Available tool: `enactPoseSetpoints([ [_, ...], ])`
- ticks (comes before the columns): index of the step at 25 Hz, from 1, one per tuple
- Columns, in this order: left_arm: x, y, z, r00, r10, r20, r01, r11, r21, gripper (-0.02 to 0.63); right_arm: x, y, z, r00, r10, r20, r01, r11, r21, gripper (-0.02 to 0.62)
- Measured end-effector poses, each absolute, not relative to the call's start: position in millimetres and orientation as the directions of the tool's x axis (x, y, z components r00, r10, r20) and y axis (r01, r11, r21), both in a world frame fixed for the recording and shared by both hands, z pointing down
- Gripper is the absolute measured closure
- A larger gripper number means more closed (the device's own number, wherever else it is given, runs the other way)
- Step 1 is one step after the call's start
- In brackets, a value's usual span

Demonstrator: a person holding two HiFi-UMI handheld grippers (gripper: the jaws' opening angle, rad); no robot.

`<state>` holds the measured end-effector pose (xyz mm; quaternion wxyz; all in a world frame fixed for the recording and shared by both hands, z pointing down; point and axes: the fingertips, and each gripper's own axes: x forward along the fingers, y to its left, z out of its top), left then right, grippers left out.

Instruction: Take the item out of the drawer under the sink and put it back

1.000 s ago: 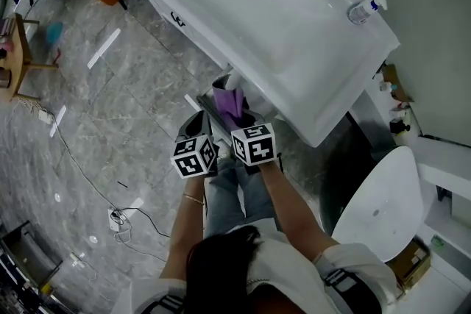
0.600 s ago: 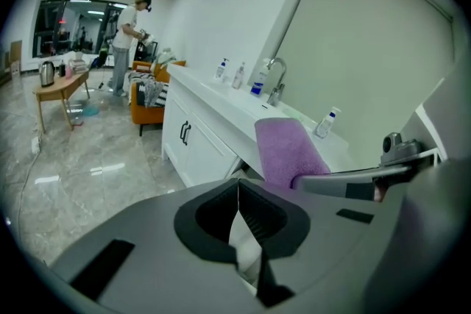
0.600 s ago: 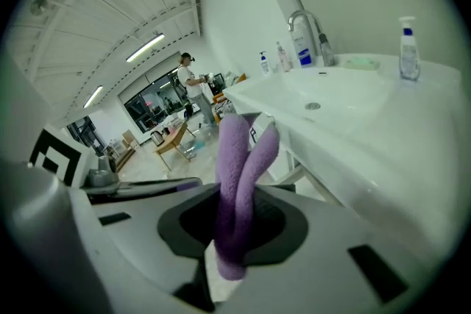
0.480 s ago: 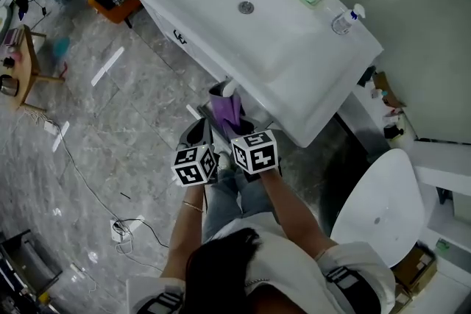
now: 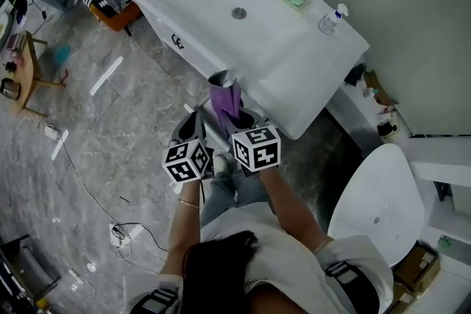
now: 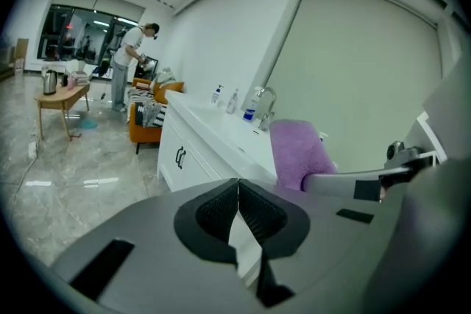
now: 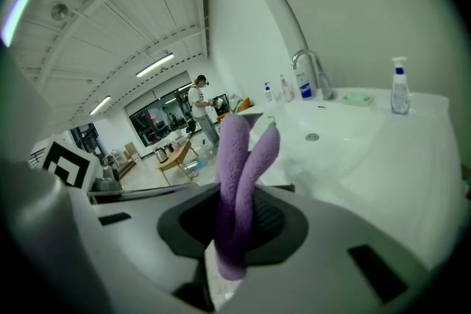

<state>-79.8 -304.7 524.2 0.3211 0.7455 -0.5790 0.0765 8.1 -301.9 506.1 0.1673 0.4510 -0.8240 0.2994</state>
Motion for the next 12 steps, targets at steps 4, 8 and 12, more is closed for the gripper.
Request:
enactPoseSetpoints([
  [4,-71.4,-303.5,498.6,0.341,-0.837,0.427,-0.894,-0.148,0.423,0.601,10.6,-300.1,488.3,-0.523,-0.669,0.527,-0.852,0.417,-0.316,0.514],
  [8,-59.0,-305.1,473.5,0.383,-0.843,0.379,-0.882,-0.211,0.421,0.601,15.9,-299.7,462.8,-0.502,-0.718,0.482,-0.865,0.402,-0.3,0.514],
  [12,-53.8,-306.7,446.9,0.401,-0.853,0.335,-0.891,-0.277,0.36,0.601,21.7,-302.8,432.2,-0.473,-0.773,0.422,-0.881,0.397,-0.259,0.514],
])
